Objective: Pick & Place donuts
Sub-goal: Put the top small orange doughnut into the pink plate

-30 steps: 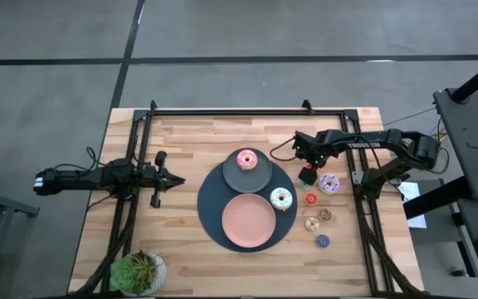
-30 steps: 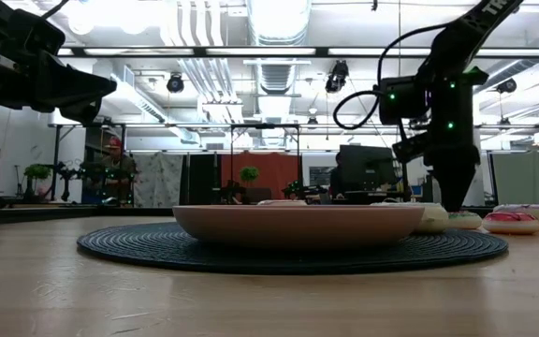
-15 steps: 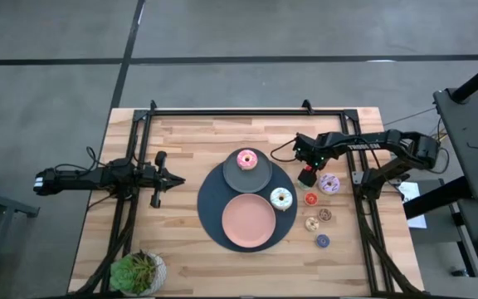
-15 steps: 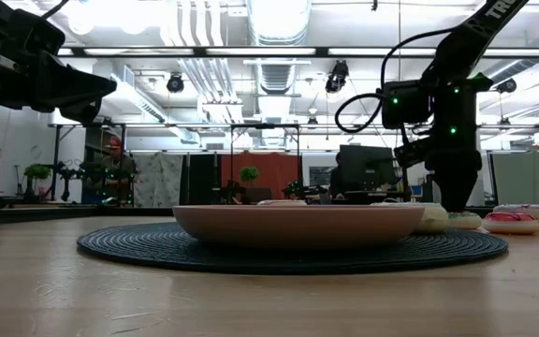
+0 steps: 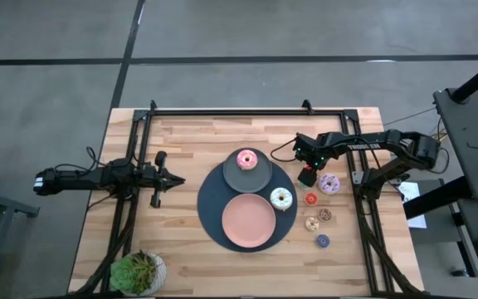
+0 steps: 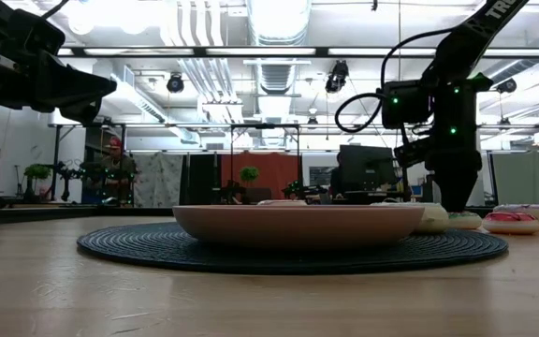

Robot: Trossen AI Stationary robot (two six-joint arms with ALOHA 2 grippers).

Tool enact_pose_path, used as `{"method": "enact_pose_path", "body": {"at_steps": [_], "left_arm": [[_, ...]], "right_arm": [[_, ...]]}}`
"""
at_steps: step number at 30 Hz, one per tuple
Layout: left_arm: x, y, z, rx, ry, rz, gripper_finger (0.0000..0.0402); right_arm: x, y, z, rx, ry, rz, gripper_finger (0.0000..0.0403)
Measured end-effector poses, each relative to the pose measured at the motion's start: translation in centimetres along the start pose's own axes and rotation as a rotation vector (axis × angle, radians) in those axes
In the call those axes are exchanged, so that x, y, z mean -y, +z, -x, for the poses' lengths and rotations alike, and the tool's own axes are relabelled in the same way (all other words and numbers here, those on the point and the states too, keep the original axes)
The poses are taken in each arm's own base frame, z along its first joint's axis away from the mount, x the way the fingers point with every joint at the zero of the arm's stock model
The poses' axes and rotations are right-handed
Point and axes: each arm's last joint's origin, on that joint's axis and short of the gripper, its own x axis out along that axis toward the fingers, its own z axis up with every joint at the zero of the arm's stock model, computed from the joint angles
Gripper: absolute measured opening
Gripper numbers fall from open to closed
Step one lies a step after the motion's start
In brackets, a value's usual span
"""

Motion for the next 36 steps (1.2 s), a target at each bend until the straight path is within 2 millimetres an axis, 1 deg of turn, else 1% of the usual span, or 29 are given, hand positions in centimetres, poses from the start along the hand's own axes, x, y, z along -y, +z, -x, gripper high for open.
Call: {"method": "enact_pose_path", "body": {"at_steps": [7, 12, 16, 22, 26, 31, 36], "left_arm": [[0.0, 0.0, 0.0, 0.000, 0.000, 0.000, 0.0000], [0.0, 0.0, 0.0, 0.000, 0.000, 0.000, 0.0000], [0.0, 0.0, 0.0, 0.000, 0.000, 0.000, 0.0000], [0.0, 0.0, 0.0, 0.000, 0.000, 0.000, 0.0000], [0.0, 0.0, 0.0, 0.000, 0.000, 0.000, 0.0000], [0.0, 0.0, 0.0, 0.000, 0.000, 0.000, 0.0000], [0.0, 0.0, 0.0, 0.000, 0.000, 0.000, 0.0000]], "right_arm": [[0.0, 0.0, 0.0, 0.000, 0.000, 0.000, 0.0216], [0.0, 0.0, 0.0, 0.001, 0.000, 0.007, 0.0214], [0.0, -0.1, 0.6, 0.030, 0.006, 0.007, 0.0214], [0.0, -0.3, 2.3, 0.108, 0.024, 0.007, 0.0214], [-0.3, -0.2, 3.9, 0.153, 0.070, 0.014, 0.0214], [-1.7, 0.3, 6.0, 0.214, 0.160, 0.048, 0.0214], [-4.0, 1.0, 8.0, 0.267, 0.204, 0.113, 0.0214]]}}
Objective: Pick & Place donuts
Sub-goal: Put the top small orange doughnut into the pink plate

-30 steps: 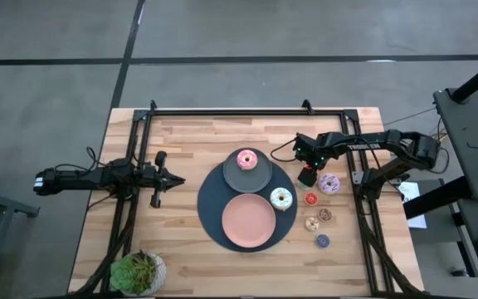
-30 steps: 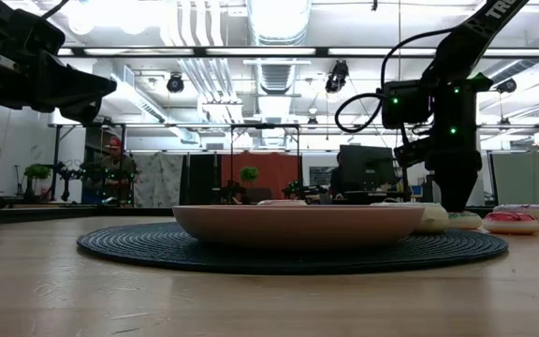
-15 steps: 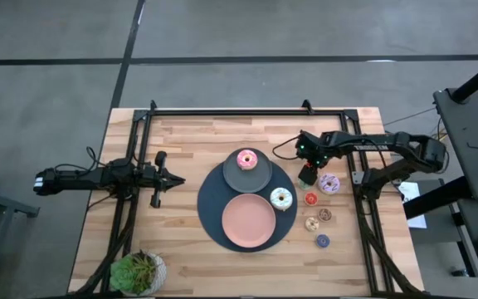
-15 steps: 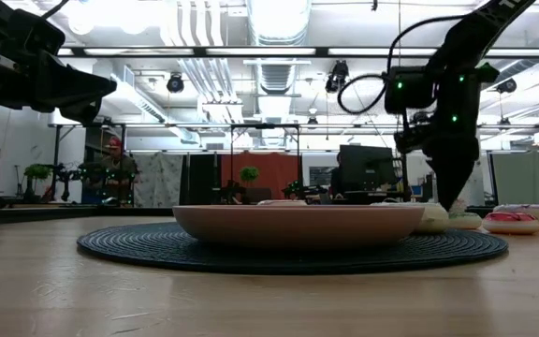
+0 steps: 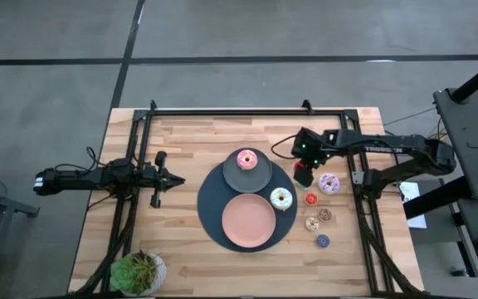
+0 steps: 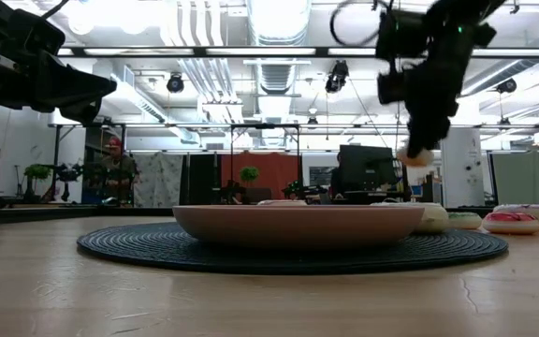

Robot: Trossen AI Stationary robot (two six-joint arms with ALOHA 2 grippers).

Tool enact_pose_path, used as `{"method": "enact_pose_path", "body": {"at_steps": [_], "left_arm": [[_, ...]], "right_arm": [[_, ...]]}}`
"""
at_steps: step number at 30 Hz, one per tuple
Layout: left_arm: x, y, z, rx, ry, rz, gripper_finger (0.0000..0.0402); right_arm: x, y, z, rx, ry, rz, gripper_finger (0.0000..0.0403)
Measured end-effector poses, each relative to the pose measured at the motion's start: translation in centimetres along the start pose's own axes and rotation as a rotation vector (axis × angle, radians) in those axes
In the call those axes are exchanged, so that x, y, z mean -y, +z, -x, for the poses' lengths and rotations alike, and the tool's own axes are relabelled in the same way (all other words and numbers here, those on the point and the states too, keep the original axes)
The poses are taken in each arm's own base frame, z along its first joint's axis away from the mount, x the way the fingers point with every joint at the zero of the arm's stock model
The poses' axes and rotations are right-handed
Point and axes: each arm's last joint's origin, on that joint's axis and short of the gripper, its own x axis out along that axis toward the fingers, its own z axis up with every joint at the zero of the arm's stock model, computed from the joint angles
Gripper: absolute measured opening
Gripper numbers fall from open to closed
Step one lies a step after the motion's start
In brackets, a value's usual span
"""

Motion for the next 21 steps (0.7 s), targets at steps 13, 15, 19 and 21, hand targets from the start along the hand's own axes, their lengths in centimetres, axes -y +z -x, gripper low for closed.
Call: {"method": "enact_pose_path", "body": {"at_steps": [13, 15, 19, 21], "left_arm": [[0.0, 0.0, 0.0, 0.000, 0.000, 0.000, 0.0000], [0.0, 0.0, 0.0, 0.000, 0.000, 0.000, 0.0000], [0.0, 0.0, 0.0, 0.000, 0.000, 0.000, 0.0000], [0.0, 0.0, 0.0, -0.001, 0.000, 0.000, 0.0000]], "right_arm": [[-8.3, 4.2, -0.3, -0.019, 0.100, 0.200, 0.0214], [-9.4, 4.9, -0.9, -0.031, 0.107, 0.223, 0.0214], [-11.4, 5.7, -1.9, -0.049, 0.117, 0.262, 0.0215], [-12.1, 6.0, -2.3, -0.057, 0.122, 0.278, 0.0215]]}}
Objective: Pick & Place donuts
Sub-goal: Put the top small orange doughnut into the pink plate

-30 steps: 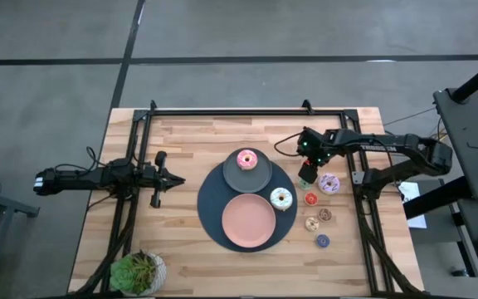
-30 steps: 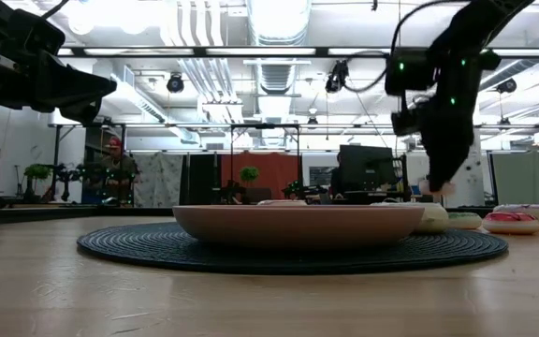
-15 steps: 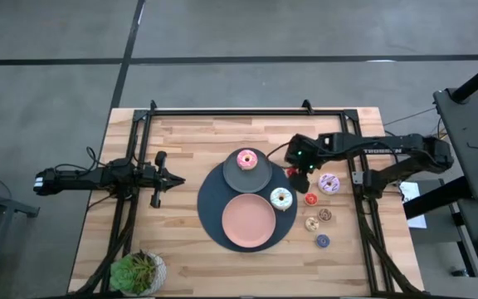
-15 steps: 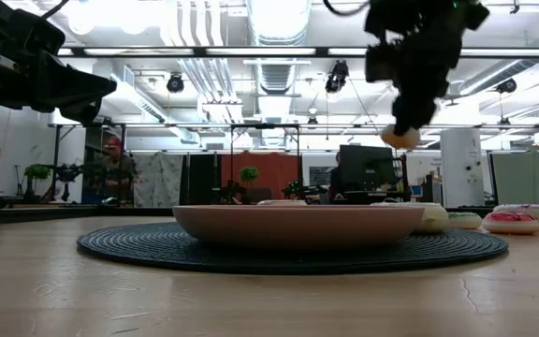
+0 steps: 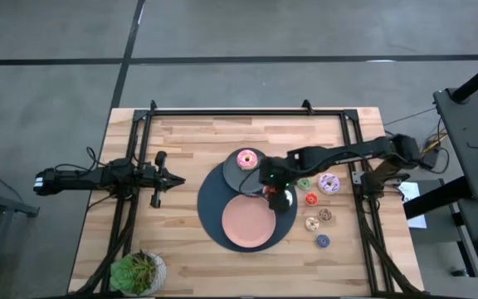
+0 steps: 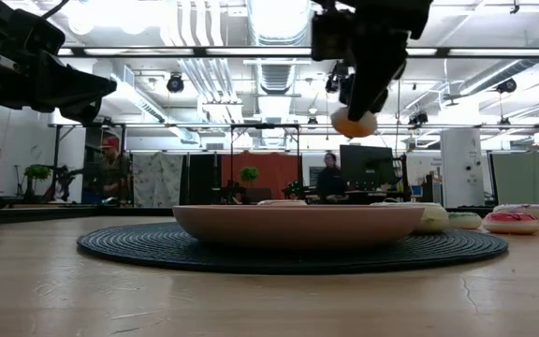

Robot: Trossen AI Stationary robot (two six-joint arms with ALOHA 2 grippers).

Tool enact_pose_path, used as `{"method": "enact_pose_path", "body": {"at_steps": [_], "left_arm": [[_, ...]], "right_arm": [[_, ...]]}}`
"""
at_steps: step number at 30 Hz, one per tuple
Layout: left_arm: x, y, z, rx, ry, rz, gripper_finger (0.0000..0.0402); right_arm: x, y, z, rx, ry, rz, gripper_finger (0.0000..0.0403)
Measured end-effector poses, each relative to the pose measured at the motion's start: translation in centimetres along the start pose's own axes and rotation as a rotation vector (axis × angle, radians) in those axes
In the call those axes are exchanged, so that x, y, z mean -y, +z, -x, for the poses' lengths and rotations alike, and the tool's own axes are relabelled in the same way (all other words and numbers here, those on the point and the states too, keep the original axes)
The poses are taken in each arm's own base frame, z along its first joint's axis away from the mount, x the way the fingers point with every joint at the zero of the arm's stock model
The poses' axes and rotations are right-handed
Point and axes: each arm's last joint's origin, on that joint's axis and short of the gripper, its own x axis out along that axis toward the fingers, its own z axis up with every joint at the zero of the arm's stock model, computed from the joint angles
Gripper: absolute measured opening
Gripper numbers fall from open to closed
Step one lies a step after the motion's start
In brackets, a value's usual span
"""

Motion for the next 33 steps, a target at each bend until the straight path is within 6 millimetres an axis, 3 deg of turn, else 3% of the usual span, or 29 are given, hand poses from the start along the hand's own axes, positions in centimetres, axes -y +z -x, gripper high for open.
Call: {"method": "enact_pose_path", "body": {"at_steps": [19, 33], "left_arm": [[0.0, 0.0, 0.0, 0.001, 0.000, 0.000, 0.0000], [0.0, 0.0, 0.0, 0.001, 0.000, 0.000, 0.0000]], "right_arm": [[-4.0, 2.5, -4.4, -0.059, 0.022, 0.088, 0.0215], [-6.5, 2.6, -5.3, -0.060, 0.047, 0.134, 0.0215]]}}
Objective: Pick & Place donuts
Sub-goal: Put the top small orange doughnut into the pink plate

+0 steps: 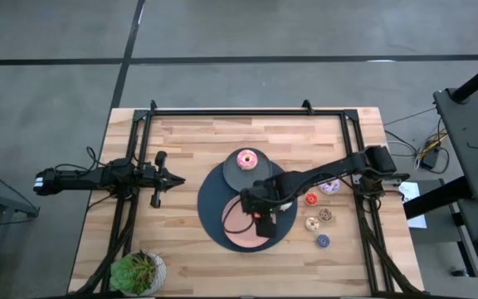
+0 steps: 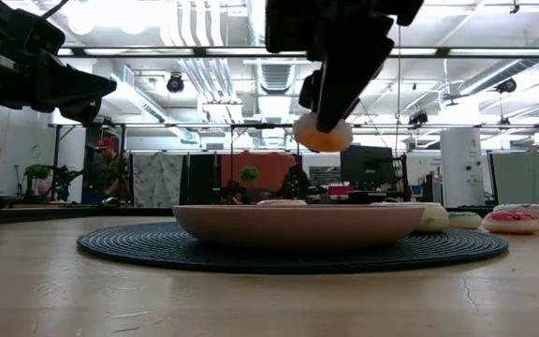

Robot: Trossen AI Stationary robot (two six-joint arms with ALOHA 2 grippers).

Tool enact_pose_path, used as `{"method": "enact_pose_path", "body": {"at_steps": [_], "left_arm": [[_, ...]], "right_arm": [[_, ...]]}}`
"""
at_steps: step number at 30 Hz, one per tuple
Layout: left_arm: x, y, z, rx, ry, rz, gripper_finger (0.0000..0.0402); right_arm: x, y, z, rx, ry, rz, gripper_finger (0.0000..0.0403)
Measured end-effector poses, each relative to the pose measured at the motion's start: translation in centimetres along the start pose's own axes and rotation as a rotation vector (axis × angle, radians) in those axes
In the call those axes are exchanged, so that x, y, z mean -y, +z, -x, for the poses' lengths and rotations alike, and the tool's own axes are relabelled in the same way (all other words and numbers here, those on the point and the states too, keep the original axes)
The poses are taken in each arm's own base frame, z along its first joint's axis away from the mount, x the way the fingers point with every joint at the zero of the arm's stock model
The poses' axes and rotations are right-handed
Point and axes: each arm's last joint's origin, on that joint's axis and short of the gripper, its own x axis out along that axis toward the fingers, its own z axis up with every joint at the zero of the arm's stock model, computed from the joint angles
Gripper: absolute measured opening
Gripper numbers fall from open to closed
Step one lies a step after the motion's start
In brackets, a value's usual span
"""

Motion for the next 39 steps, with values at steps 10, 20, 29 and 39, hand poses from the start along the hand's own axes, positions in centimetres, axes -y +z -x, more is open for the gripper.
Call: {"method": "enact_pose_path", "body": {"at_steps": [10, 20, 29, 39], "left_arm": [[0.0, 0.0, 0.0, 0.000, 0.000, 0.000, 0.0000], [0.0, 0.0, 0.0, 0.000, 0.000, 0.000, 0.0000], [0.0, 0.0, 0.0, 0.000, 0.000, 0.000, 0.0000], [0.0, 0.0, 0.0, 0.000, 0.000, 0.000, 0.0000]], "right_arm": [[-0.8, -0.3, -1.0, -0.032, 0.001, -0.007, 0.0215], [-0.7, -0.4, -1.2, -0.033, -0.006, -0.004, 0.0215], [-0.4, -0.2, -1.1, -0.025, -0.008, 0.027, 0.0215], [-0.9, 1.6, 0.0, 0.056, 0.011, 0.044, 0.0215]]}}
